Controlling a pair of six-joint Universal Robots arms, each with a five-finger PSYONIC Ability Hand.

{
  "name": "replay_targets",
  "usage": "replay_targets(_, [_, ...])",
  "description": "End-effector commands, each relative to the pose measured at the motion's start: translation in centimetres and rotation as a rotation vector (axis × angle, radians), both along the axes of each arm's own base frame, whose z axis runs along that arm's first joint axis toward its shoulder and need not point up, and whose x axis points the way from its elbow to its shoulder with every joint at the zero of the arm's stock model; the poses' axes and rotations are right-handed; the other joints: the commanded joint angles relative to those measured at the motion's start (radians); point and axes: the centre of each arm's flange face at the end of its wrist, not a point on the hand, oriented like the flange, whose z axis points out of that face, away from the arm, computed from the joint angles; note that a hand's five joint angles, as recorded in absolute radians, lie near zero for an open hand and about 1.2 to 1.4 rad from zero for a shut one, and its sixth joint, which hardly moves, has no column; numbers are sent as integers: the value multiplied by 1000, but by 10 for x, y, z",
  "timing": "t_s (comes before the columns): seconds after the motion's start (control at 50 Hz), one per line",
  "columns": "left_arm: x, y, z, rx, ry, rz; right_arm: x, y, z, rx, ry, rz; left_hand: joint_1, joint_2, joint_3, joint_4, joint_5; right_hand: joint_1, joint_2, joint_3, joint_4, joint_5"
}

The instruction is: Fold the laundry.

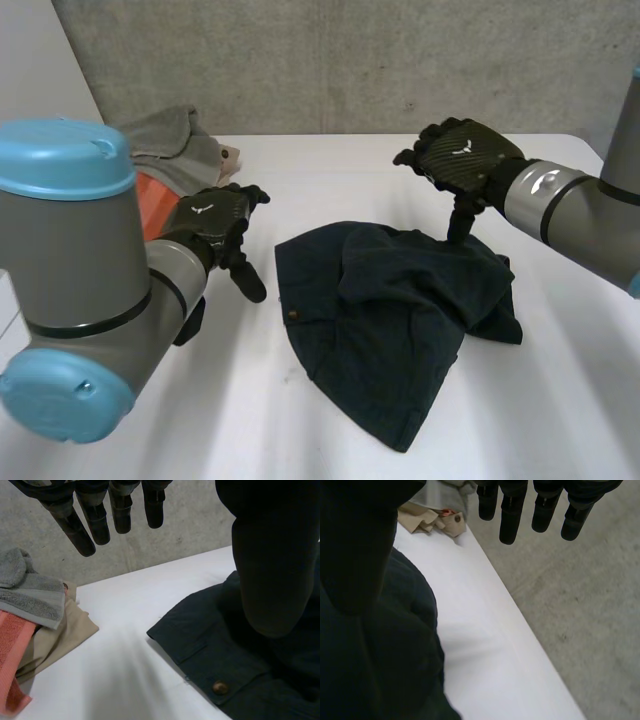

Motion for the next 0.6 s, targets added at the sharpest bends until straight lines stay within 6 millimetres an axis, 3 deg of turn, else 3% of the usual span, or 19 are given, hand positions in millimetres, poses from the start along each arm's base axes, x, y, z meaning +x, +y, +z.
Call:
replay_targets(0.02, [8,31,5,93,-3,-9,23,-10,-14,-123,141,205,-28,-32,-33,-25,-51,-35,-166,-18,-17,-32])
replay_targets(0.14, [14,58,3,137,-39,-39,42,-12,-49,-159,249,398,-28,-32,-33,-25,-51,15,-116,32,32,18])
replay_targets(0.28, [23,56,-2,133,-61,-8,54,-7,-88,-163,334,542,-28,-32,-33,-25,-51,71,-61,88,88,73])
replay_targets(0.36, [24,54,-4,129,-56,-3,58,-8,-106,-180,367,582,-28,-32,-33,-25,-51,404,273,421,422,407])
replay_targets(0.38, [23,53,-4,124,-53,-5,61,-8,-108,-198,373,589,-28,-32,-33,-25,-51,900,768,917,917,902])
replay_targets(0.4, [23,53,-4,122,-50,-6,63,-9,-106,-216,376,589,-28,-32,-33,-25,-51,1169,1038,1187,1187,1172])
replay_targets(0.44, [21,53,-3,118,-46,-9,65,-13,-97,-259,385,571,-28,-32,-33,-25,-51,1172,1041,1189,1190,1175])
replay_targets(0.6, [-1,51,-18,133,-54,-75,56,-11,-14,-192,230,281,-28,-32,-33,-25,-51,1172,1041,1189,1190,1175])
